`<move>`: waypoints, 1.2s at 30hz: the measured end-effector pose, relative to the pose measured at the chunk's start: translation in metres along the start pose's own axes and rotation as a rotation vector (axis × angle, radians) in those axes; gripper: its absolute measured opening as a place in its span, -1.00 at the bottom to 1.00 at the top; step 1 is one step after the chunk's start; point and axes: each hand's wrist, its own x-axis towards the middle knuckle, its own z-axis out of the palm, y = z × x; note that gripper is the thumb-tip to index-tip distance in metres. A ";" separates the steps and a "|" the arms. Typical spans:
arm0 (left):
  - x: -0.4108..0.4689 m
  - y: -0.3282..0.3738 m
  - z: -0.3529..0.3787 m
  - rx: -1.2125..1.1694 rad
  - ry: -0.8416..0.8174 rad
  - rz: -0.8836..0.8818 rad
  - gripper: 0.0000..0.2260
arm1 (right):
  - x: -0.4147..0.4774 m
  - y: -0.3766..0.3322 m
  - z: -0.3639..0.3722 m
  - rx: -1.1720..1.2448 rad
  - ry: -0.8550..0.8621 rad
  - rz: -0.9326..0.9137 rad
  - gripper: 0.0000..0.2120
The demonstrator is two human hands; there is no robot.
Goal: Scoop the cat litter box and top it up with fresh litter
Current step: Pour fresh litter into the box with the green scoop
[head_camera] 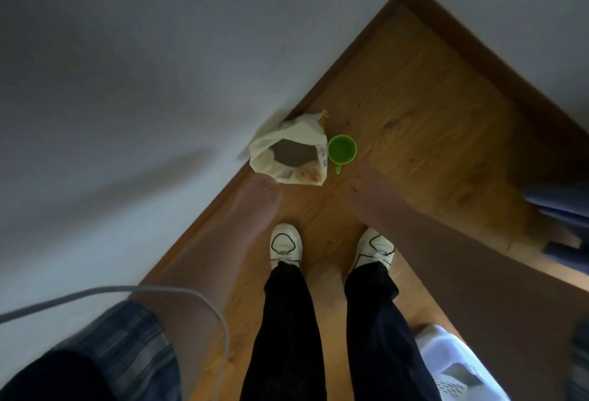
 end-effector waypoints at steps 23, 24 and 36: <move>0.156 -0.055 0.067 -0.519 0.265 -0.338 -0.94 | 0.171 -0.007 0.072 0.011 0.250 -0.019 -0.97; 0.150 -0.053 0.062 -0.512 0.271 -0.335 -0.91 | 0.167 -0.011 0.067 0.046 0.251 -0.013 -0.95; 0.006 -0.036 -0.026 -0.283 0.198 -0.254 -0.86 | 0.033 -0.059 0.018 0.287 0.143 0.098 -0.90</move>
